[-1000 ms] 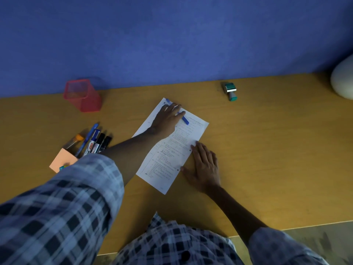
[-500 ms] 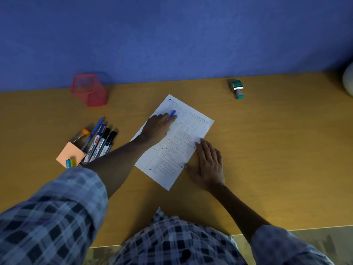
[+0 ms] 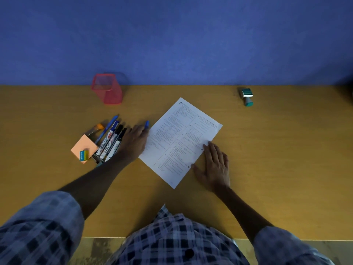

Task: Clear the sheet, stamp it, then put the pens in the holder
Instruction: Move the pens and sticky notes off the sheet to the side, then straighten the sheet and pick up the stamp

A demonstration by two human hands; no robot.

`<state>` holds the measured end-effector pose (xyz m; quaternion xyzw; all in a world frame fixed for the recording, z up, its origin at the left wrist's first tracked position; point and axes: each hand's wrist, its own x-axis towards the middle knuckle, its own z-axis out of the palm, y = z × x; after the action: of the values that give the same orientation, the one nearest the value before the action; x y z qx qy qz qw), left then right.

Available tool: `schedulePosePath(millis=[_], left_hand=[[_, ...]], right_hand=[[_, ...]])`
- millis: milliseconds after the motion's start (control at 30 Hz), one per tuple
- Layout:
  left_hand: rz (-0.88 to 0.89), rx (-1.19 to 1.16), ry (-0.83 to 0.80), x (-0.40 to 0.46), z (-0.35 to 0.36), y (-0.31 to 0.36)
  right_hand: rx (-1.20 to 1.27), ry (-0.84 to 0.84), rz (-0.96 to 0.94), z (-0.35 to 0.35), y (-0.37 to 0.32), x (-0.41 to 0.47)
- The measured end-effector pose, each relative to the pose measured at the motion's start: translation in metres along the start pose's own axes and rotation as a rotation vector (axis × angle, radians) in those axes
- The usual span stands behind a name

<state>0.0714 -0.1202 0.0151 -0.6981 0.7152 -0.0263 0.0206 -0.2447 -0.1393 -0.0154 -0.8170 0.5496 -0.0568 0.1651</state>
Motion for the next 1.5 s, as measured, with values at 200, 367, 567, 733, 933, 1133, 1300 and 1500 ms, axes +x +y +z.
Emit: schedulePosePath(millis=[200, 367, 567, 733, 933, 1133, 1300, 1500], left_hand=[[-0.144, 0.000, -0.013, -0.031, 0.007, -0.024], [-0.161, 0.046, -0.058, -0.047, 0.013, -0.034], [-0.154, 0.001, -0.038, -0.067, 0.018, -0.042], [-0.185, -0.050, -0.071, -0.081, 0.020, -0.053], [-0.162, -0.048, -0.075, -0.090, 0.018, -0.064], [-0.140, -0.053, -0.043, -0.088, 0.017, -0.059], [-0.100, -0.110, 0.016, -0.067, 0.013, -0.038], [-0.047, -0.209, -0.003, -0.032, 0.007, -0.007]], right_hand=[[0.009, 0.012, -0.004, -0.002, -0.002, -0.001], [0.013, 0.020, -0.010, -0.005, -0.004, -0.001], [0.020, 0.023, -0.020, -0.006, -0.005, -0.001], [0.017, 0.022, -0.019, -0.002, -0.002, -0.001], [0.013, 0.027, -0.016, 0.000, -0.001, 0.000], [0.010, 0.032, -0.021, 0.001, 0.000, -0.001], [0.006, 0.034, -0.019, 0.002, 0.001, 0.000], [0.031, 0.056, -0.027, 0.001, 0.001, 0.002]])
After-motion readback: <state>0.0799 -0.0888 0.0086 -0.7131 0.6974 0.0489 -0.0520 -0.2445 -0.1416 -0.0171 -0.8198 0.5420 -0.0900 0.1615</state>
